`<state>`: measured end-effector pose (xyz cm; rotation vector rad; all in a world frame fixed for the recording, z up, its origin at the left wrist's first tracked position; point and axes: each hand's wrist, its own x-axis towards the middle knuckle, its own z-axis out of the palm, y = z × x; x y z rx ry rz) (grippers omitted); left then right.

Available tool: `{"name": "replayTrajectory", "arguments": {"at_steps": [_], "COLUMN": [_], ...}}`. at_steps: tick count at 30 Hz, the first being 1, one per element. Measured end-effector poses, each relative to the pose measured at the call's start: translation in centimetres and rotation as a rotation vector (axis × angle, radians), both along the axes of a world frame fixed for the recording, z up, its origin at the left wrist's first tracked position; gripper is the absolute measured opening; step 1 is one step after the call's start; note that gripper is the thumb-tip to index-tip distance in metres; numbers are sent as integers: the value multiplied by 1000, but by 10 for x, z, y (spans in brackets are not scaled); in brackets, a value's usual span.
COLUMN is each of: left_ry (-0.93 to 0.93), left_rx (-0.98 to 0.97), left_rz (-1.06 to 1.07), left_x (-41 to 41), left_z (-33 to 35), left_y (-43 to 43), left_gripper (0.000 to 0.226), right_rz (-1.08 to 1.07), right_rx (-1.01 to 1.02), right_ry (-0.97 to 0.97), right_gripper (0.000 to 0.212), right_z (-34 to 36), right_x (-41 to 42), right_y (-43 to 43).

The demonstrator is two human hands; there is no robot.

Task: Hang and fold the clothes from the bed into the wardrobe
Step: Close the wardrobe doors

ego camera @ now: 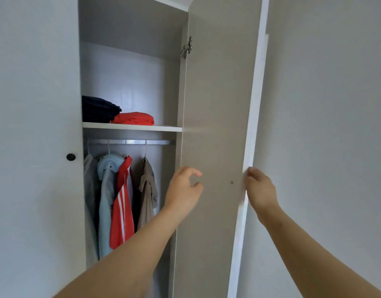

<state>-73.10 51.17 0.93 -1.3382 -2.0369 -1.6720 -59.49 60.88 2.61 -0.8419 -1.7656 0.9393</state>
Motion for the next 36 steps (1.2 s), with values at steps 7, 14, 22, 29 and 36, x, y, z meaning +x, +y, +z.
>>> {"name": "replayTrajectory", "arguments": {"at_steps": [7, 14, 22, 29, 36], "left_ry": [65, 64, 91, 117, 250], "left_rx": [49, 52, 16, -86, -448], "left_rz": [170, 364, 513, 697, 684], "left_x": [-31, -87, -180, -279, -358], "left_z": [-1, -4, -8, -15, -17], "left_y": [-37, -92, -129, -152, -150], "left_gripper": [23, 20, 25, 54, 97], "right_rz": [299, 417, 551, 405, 403], "right_rx": [190, 362, 381, 519, 337], "right_ry": [-75, -234, -266, -416, -511], "right_gripper": [38, 22, 17, 24, 23], "right_z": [-4, -28, -21, -21, -11], "right_x": [-38, -118, -232, -337, -402], "right_y": [-26, -61, -97, -123, -125]}}
